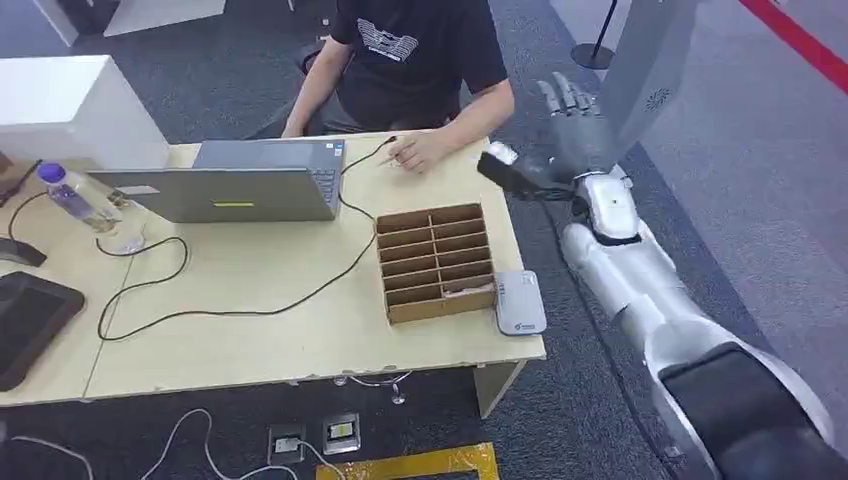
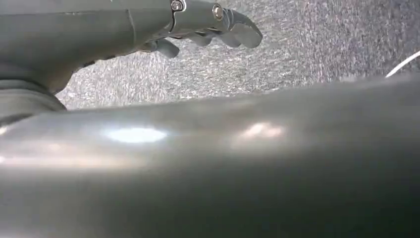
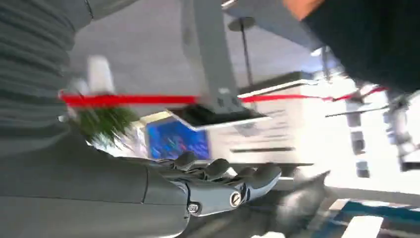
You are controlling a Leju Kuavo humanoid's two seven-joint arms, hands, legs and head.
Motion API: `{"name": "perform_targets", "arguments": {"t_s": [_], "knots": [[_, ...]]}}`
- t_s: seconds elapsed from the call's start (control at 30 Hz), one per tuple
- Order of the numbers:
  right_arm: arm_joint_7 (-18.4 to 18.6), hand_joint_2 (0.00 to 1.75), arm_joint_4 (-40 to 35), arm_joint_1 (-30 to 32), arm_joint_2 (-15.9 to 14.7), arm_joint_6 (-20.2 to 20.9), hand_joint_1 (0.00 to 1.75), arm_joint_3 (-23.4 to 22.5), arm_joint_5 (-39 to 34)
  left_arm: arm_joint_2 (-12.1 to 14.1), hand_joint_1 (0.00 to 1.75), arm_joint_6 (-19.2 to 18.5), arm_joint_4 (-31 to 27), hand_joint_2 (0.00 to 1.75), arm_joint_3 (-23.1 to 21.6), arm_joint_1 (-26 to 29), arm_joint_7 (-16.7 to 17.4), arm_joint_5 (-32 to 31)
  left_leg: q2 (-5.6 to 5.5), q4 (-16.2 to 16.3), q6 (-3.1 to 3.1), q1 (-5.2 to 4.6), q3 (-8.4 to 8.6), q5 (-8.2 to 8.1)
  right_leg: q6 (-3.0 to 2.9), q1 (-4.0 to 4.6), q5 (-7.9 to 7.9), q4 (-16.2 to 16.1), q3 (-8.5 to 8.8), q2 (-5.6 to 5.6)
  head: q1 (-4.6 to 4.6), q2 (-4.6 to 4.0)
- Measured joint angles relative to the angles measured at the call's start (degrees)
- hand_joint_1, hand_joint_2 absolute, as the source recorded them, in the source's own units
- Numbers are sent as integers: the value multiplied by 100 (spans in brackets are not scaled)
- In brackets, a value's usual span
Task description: Pass the card to the sensor for recognition and then transmit it.
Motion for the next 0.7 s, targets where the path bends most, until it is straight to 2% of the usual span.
{"name": "perform_targets", "arguments": {"t_s": [0.13,0.17,0.3,0.37,0.43,0.53,0.63,0.67,0.7], "knots": [[-432,175,153,75,-934,-224,0,-702,-951,-20,0,6,0,0,-33,133,0,46,5,3,12,-1,-3,-10,1,-2,1,-12,11,6,0,0],[-439,175,179,139,-1117,-240,0,-855,-1060,-24,0,7,0,0,-39,149,0,57,9,3,14,-4,-4,-12,2,-4,1,-14,10,9,4,0],[-71,175,299,541,-1803,-172,0,-1477,-1566,-50,0,39,0,0,-79,159,2,125,26,4,30,-6,3,-25,6,-6,1,-25,10,17,2,0],[236,175,365,879,-2147,144,0,-1745,-1906,-74,0,55,-2,0,-83,160,37,140,10,4,31,-2,5,-25,11,-3,-4,-28,15,4,0,0],[350,175,439,1344,-2507,359,0,-2054,-2233,-103,0,61,-7,0,-90,186,55,138,-12,2,31,-1,-7,-26,12,-2,-8,-28,24,-14,4,0],[631,175,529,1796,-2788,455,0,-2396,-2496,-124,0,87,-4,0,-92,209,61,168,36,0,26,-1,-8,-32,12,-2,-6,-26,0,29,-9,0],[942,175,614,2461,-2994,521,0,-2870,-3304,-157,0,144,-7,0,-90,183,61,343,6,-1,24,14,2,-38,10,12,-19,-29,26,0,-9,0],[890,0,651,2741,-2998,505,0,-3049,-3606,-168,0,160,-7,0,-90,185,61,378,-1,-2,23,16,1,-38,11,15,-20,-29,33,-4,-2,0],[853,0,688,2992,-2983,495,0,-3250,-3821,-188,0,173,-7,0,-90,197,61,411,-3,-3,19,17,0,-41,11,15,-20,-28,30,-4,-9,0]]}}
